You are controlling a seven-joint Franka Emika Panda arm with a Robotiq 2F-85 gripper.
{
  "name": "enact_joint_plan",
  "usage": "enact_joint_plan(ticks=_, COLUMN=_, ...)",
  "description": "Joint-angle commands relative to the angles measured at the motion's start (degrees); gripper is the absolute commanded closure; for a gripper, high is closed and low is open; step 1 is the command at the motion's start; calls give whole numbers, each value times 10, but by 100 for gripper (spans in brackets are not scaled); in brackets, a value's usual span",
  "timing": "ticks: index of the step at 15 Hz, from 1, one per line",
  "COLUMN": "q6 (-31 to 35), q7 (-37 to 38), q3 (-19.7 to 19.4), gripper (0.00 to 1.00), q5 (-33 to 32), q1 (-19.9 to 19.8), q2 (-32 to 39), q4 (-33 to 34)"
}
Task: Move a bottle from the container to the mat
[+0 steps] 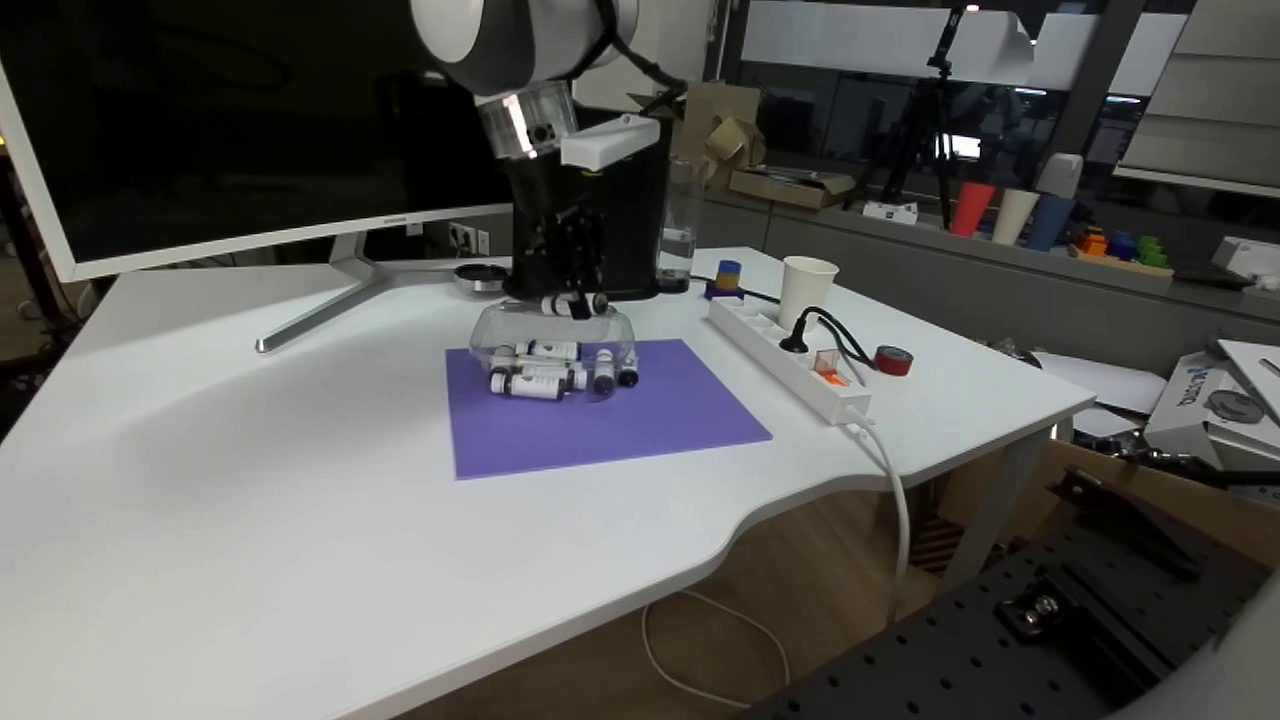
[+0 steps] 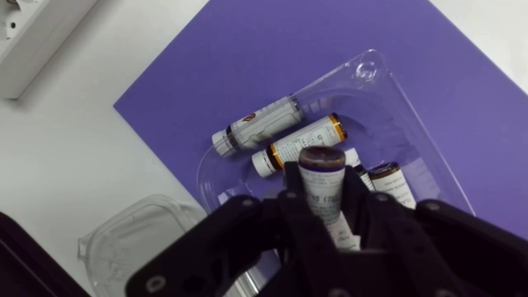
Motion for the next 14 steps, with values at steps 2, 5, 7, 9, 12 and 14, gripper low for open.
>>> enact_joint_plan(ticks=2, q6=72, q7=39, q3=-14, gripper=93, q5=-2, q1=-26, q2=-109, q4=-112)
enact_joint_plan(ticks=5, q6=118, q7=32, q3=-27, gripper=93, q5=12, q1=-57, q2=-140, q4=-149)
enact_joint_plan(ticks=7, q6=149, q7=23, q3=-37, gripper=93, q5=19, q1=-79, q2=-139, q4=-156)
enact_joint_plan(ticks=9, q6=165, q7=21, q3=-46, gripper=93, q5=26, q1=-94, q2=-125, q4=-153)
enact_joint_plan(ticks=12, q6=165, q7=22, q3=-54, gripper=93, q5=27, q1=-105, q2=-97, q4=-143)
enact_joint_plan(ticks=14, q6=159, q7=24, q3=-58, gripper=93, q5=26, q1=-105, q2=-78, q4=-138)
